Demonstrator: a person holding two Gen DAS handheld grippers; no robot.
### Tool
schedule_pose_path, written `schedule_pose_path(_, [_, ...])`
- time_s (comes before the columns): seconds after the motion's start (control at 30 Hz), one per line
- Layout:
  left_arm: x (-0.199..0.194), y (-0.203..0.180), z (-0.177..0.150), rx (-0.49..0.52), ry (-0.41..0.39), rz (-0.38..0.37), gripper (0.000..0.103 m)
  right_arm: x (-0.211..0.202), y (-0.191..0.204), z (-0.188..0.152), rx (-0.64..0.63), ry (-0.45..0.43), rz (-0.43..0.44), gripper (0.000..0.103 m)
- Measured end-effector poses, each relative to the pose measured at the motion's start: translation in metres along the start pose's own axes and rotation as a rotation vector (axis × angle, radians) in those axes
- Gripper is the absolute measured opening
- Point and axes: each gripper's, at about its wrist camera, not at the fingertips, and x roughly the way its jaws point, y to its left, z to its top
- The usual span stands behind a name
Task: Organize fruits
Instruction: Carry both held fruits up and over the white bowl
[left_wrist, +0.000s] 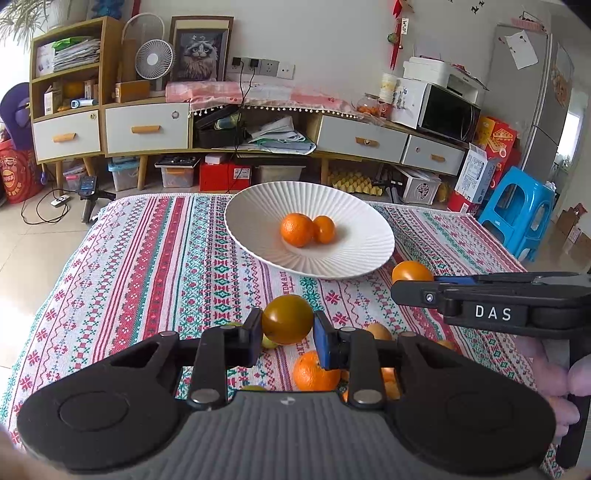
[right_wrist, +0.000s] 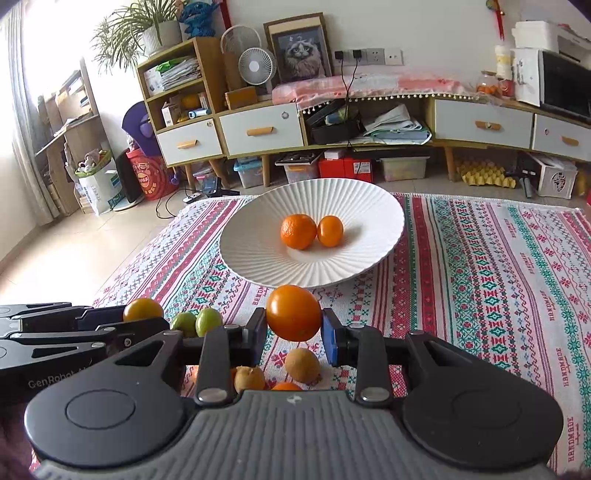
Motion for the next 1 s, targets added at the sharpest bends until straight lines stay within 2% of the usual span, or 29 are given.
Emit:
schedule_pose_path(0.27, [0.015,-0.009,0.013,-0.023,-0.036,-0.016,0.029,0.011,-0.008,0.015,0.036,-0.012,-0.004,0.028])
schedule_pose_path(0.5, [0.041,-0.02,0.029,0.027,-0.03,-0.055,0.029,0.025,-0.018,0.031,0.108,0.005,-0.015,0.028])
schedule_pose_path(0.77, [0.087,-0.02,0.046,0.086,0.045,-0.089,0.029,0.051,-0.038,0.057,0.206,0.061,0.03,0.028])
schedule_pose_path(1.0, [0.113,-0.024,0.045,0.136,0.092,-0.088,0.03,0.075,-0.037,0.06,0.19,0.119,0.04,0.028])
